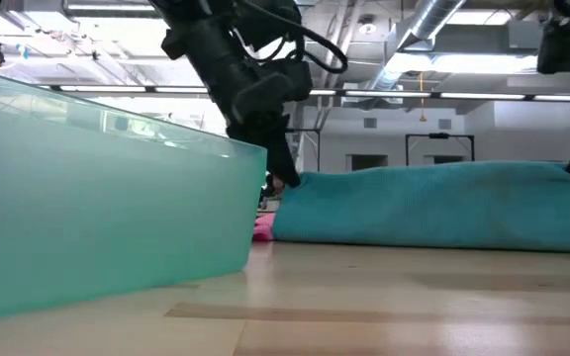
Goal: Fold microfiber towels
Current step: Fold the blue microfiber towel
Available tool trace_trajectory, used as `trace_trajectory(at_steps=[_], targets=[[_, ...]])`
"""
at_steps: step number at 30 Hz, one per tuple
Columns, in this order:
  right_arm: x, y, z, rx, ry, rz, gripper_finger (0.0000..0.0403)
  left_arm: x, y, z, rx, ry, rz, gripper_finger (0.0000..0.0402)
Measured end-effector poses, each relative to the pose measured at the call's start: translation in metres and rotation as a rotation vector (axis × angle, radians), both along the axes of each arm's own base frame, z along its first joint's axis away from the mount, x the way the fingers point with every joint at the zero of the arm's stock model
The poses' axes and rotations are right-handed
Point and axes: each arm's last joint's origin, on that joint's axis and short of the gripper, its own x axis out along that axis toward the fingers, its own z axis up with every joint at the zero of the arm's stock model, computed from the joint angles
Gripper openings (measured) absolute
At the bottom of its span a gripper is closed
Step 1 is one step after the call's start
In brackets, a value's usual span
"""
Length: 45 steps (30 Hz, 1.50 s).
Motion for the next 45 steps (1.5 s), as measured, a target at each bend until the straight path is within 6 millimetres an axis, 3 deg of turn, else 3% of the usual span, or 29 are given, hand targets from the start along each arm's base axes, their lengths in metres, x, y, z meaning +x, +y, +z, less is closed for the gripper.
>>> trace_trajectory(at_steps=[15,28,37,45], targets=[[0.019,-0.043,0.0,-0.045,0.103,-0.186,0.0032,-0.001,0.043,0.002,0.075,-0.011,0.073,0.0],[0.026,-0.059,-0.001,-0.032,0.139,-0.219,0.0042,-0.001,0.046,0.001,0.092,-0.001,0.062,0.0002],[0.028,-0.064,-0.001,0.0,0.155,-0.248,0.0068,-0.001,0.046,0.0,0.08,-0.002,0.049,0.0075],[0.028,-0.064,-0.001,0.004,0.155,-0.258,0.012,-0.001,0.045,0.0,0.068,-0.003,0.047,0.0144]])
